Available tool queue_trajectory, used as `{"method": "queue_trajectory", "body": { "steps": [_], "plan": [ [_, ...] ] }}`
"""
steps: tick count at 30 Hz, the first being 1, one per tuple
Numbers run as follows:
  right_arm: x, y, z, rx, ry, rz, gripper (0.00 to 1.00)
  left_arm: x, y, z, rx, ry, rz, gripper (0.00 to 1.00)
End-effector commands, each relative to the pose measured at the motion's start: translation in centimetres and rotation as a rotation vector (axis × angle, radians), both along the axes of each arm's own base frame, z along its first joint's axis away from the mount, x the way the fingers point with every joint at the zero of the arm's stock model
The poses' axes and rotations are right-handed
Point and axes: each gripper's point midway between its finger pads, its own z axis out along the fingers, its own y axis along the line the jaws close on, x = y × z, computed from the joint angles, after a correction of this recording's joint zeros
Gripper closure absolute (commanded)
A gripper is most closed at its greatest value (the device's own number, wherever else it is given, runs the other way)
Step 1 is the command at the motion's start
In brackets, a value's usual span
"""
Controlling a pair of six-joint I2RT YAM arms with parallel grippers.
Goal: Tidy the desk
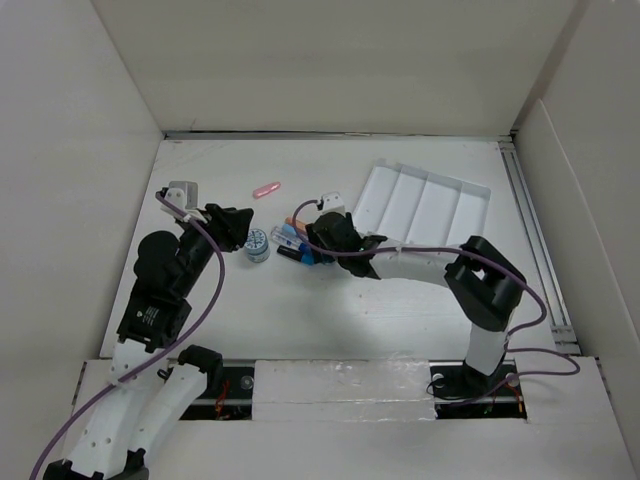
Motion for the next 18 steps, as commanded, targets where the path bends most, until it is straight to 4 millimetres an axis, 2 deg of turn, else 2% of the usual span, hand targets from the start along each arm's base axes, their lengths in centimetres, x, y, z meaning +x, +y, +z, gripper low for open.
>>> {"method": "queue_trajectory", "body": {
  "steps": [1,2,3,4,5,6,7,8,9,12,13,15,16,18],
  "plan": [
    [1.4,-0.5,6.4,0.104,-0.108,-0.053,0.38,-0.2,-0.3,0.8,-0.003,-0.042,-0.023,0.61],
    [2.4,-0.6,8.7,0.170,-0.154,-0.061,0.38,-0.3,-0.5,0.7,-0.001,-0.038,-0.032,0.61],
    [2.8,-1.2,10.0,0.199,-0.178,-0.070,0.38,-0.4,-0.6,0.8,-0.002,-0.043,-0.040,0.61],
    [3.0,-2.0,12.6,0.246,-0.212,-0.073,0.38,-0.3,-0.7,0.9,-0.002,-0.046,-0.045,0.62],
    [3.7,-2.8,13.7,0.266,-0.230,-0.086,0.39,-0.4,-0.7,0.9,-0.002,-0.048,-0.048,0.62],
    [5.3,-4.9,14.8,0.287,-0.252,-0.132,0.40,-0.3,-0.7,0.7,0.000,-0.040,-0.043,0.62],
    [6.1,-6.2,15.7,0.304,-0.269,-0.156,0.40,-0.3,-0.6,0.7,-0.001,-0.038,-0.042,0.62],
    [7.0,-7.5,16.1,0.311,-0.276,-0.184,0.40,-0.4,-0.7,0.7,-0.001,-0.037,-0.045,0.62],
    [8.7,-10.4,16.3,0.308,-0.290,-0.256,0.40,-0.6,-0.6,1.0,-0.004,-0.052,-0.046,0.62],
    [10.6,-15.4,16.3,0.330,-0.294,-0.390,0.40,-0.8,-0.4,1.4,-0.009,-0.070,-0.038,0.62],
    [11.7,-18.6,16.1,0.347,-0.297,-0.466,0.39,-0.7,-0.4,1.2,-0.006,-0.063,-0.034,0.62],
    [12.4,-21.5,16.0,0.373,-0.305,-0.517,0.39,-0.7,-0.5,1.2,-0.006,-0.058,-0.041,0.62],
    [13.0,-24.2,16.0,0.384,-0.317,-0.583,0.39,-0.7,-0.6,1.2,-0.005,-0.060,-0.048,0.62],
    [13.6,-27.0,15.1,0.383,-0.318,-0.650,0.39,-0.6,-0.7,1.2,-0.005,-0.062,-0.051,0.62]
  ]
}}
